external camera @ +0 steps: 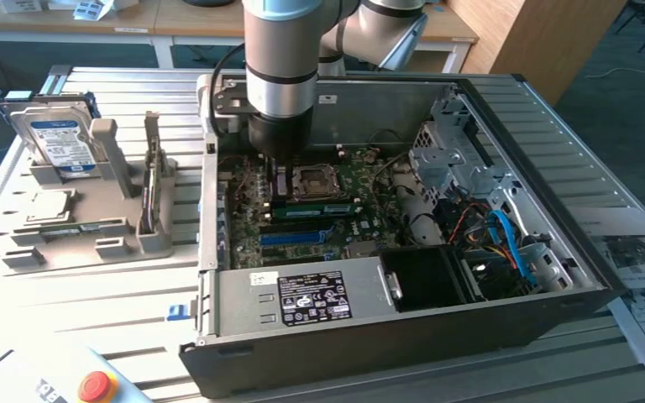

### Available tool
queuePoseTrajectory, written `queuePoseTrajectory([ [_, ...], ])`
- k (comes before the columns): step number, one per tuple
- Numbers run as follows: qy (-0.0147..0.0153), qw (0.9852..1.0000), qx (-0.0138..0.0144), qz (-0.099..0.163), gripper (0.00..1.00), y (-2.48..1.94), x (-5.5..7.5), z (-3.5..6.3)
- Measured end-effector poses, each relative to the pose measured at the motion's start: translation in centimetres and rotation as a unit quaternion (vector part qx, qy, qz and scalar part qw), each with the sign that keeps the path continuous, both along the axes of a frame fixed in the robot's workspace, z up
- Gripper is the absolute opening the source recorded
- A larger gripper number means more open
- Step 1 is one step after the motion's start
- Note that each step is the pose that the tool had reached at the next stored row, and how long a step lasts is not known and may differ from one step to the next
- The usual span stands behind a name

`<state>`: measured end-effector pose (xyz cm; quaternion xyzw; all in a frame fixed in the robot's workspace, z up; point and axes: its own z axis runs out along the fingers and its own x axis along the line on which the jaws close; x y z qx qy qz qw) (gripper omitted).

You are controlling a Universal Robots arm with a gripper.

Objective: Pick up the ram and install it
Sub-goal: 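Press down the ram until it locks into place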

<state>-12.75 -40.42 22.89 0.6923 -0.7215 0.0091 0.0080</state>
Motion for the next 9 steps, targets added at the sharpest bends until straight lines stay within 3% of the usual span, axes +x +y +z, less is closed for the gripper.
queuePoseTrajectory([
  [9,-0.0003,1.0,0.0,0.0,0.1,0.0,0.0,-0.26],
])
